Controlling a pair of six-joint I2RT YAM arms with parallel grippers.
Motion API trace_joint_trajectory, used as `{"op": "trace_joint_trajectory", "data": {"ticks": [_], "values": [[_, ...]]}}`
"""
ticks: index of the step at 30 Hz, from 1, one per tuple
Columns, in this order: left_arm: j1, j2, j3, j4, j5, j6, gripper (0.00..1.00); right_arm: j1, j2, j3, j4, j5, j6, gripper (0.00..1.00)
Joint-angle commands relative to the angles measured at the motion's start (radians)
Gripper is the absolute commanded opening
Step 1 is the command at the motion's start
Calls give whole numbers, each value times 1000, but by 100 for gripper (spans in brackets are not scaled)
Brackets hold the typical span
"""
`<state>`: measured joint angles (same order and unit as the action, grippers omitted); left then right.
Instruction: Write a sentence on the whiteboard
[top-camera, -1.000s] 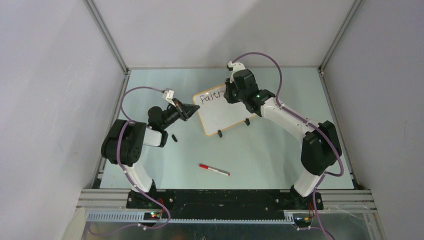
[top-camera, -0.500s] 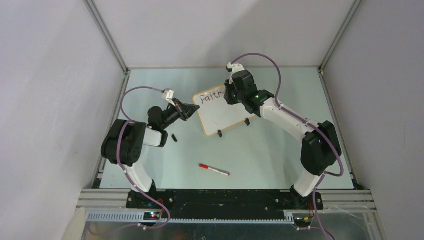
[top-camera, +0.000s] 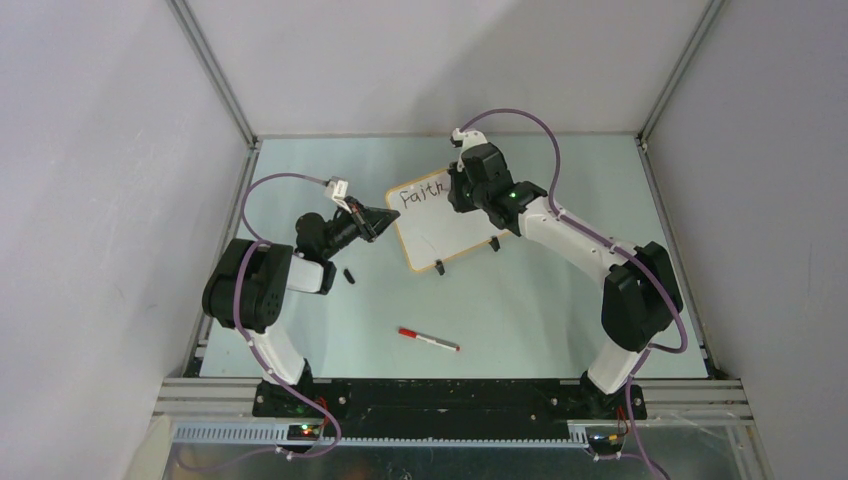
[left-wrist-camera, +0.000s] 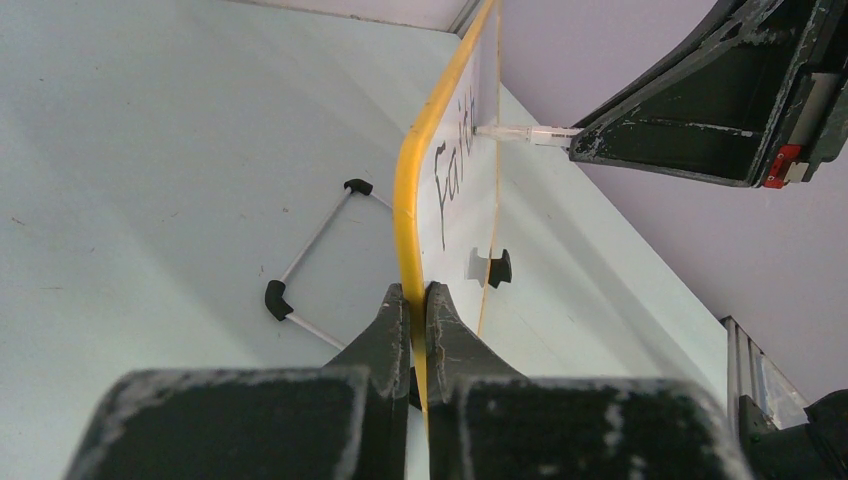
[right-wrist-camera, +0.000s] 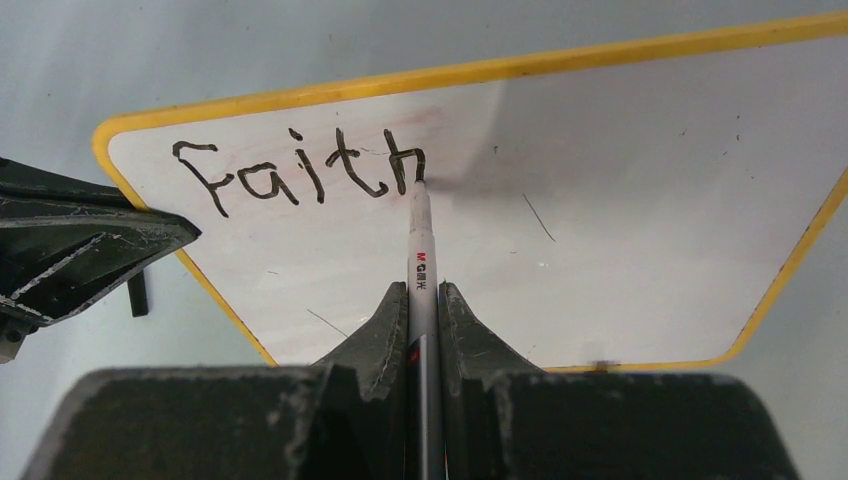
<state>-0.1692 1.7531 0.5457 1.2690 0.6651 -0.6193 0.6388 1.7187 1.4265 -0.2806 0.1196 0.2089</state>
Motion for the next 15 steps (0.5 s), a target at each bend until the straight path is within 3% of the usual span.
{"op": "trace_joint_trajectory", "data": {"ticks": [1, 15], "values": [[-11, -21, 6, -25, -1, 98, 0, 4, -20, -6, -6, 19, 7, 0], [-10, -20, 6, -25, 2, 98, 0, 22, -161, -126, 129, 44, -8, 0]]}}
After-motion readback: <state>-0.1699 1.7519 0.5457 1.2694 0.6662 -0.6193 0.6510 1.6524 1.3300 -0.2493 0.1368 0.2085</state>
